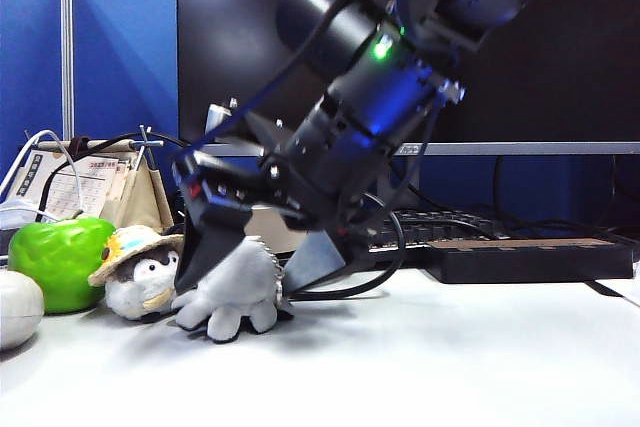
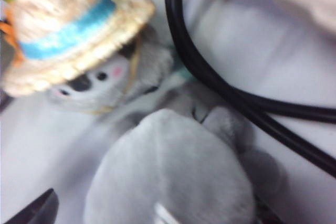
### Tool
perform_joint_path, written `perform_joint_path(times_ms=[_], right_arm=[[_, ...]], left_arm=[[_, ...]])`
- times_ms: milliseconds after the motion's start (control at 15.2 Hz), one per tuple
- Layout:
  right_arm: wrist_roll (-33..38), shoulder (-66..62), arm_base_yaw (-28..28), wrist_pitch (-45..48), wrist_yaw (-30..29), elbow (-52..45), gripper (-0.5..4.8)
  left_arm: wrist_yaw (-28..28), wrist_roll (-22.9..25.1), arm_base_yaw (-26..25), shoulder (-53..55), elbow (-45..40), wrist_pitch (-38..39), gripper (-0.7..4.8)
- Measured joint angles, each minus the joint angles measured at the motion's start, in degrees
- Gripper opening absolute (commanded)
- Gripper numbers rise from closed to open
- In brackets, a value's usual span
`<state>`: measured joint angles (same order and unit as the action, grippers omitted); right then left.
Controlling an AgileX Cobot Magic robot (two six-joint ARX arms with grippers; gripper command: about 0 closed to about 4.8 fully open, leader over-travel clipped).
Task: Identity fluffy octopus among items on the table, put them into the paper lunch box.
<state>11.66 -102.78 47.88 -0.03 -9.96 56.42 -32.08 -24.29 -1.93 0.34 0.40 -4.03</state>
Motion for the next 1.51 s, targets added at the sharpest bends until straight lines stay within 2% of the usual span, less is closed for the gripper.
perform_joint_path(times_ms=[131, 197, 328, 525, 788, 985, 1116, 1313, 1510], right_arm=[[0.0, -0.11, -0.07, 0.94, 0.0, 0.0, 4.3], [0.0, -0.11, -0.07, 1.55, 0.0, 0.02, 4.3], [-0.02, -0.11, -0.07, 2.45, -0.02, 0.0, 4.3], [-0.02, -0.22, -0.07, 2.51, -0.02, 0.0, 4.29], [-0.02, -0.22, -0.07, 1.95, 0.0, 0.02, 4.26], [-0.02, -0.22, -0.07, 1.81, 0.0, 0.07, 4.26], [-0.02, -0.22, -0.07, 1.64, 0.02, 0.07, 4.12], [-0.02, -0.22, -0.07, 1.49, 0.02, 0.07, 3.59], [-0.02, -0.22, -0.09, 1.46, 0.02, 0.07, 3.53]], left_arm=[[0.0, 0.0, 0.02, 0.0, 0.0, 0.04, 0.98], [-0.31, 0.0, 0.0, 0.0, 0.0, 0.09, 0.98], [-5.35, -2.14, 0.02, 0.0, 0.0, 3.37, 0.98], [-6.67, -3.23, 0.02, 0.0, 0.0, 6.47, 0.98], [-10.32, -6.16, 0.02, 0.0, 0.0, 6.8, 0.98], [-13.77, -6.51, 0.02, 0.0, 0.0, 9.38, 0.98], [-14.03, -6.62, 0.02, 0.0, 0.11, 11.19, 0.98], [-14.08, -6.62, 0.02, 0.0, 0.11, 11.21, 0.98], [-14.08, -6.62, 0.02, 0.0, 0.11, 11.21, 0.98]])
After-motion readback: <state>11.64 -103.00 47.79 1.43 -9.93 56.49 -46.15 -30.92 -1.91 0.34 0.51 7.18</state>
